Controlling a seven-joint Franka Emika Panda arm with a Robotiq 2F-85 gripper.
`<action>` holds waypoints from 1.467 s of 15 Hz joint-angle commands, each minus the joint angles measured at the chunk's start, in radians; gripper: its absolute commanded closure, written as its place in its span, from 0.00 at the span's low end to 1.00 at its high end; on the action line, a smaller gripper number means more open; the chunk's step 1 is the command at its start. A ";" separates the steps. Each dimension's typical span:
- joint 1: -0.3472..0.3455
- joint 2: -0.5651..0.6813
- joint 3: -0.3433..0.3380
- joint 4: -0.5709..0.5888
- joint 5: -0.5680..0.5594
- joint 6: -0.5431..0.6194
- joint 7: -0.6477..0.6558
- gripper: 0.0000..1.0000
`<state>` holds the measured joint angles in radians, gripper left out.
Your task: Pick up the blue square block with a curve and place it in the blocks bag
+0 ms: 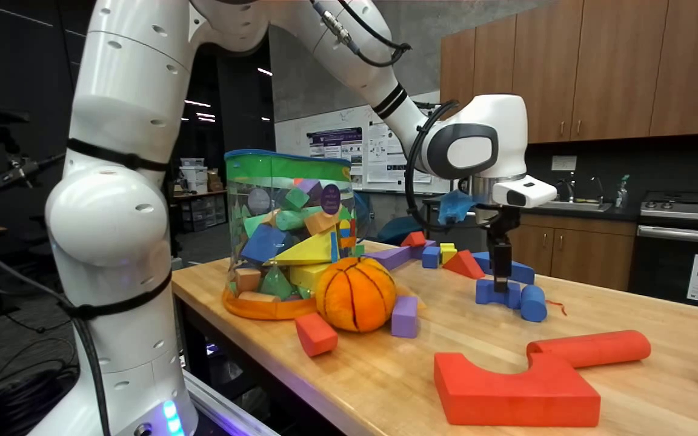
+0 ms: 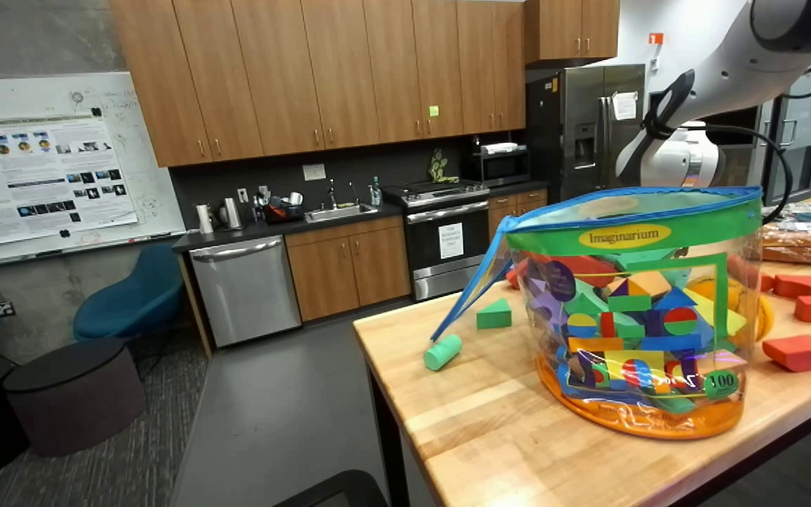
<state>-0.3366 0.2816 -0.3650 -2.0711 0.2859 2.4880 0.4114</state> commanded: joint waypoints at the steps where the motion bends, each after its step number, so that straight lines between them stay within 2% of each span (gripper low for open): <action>1: 0.007 0.009 0.001 0.008 -0.019 -0.001 0.026 0.07; 2: 0.010 0.013 0.000 0.007 -0.028 -0.002 0.029 0.10; 3: 0.010 0.018 0.000 0.006 -0.031 -0.003 0.029 0.08; 5: 0.014 0.026 -0.002 0.004 -0.042 -0.004 0.031 0.24; 6: 0.013 0.034 -0.001 0.001 -0.047 0.001 0.027 0.36; 7: 0.014 0.040 -0.002 0.000 -0.053 0.003 0.026 0.41; 10: 0.012 0.060 -0.002 -0.001 -0.061 0.010 0.018 0.66; 15: -0.019 0.060 0.013 -0.017 -0.041 0.045 -0.082 0.99; 16: -0.022 0.060 0.017 -0.018 -0.038 0.055 -0.106 0.94; 20: -0.028 0.067 0.028 -0.030 -0.041 0.145 -0.205 0.94; 21: -0.022 -0.073 -0.014 -0.050 -0.108 0.056 -0.216 0.94; 22: -0.027 -0.091 -0.018 -0.054 -0.124 0.059 -0.244 0.94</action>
<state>-0.3441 0.3160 -0.3634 -2.0877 0.2212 2.5719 0.2416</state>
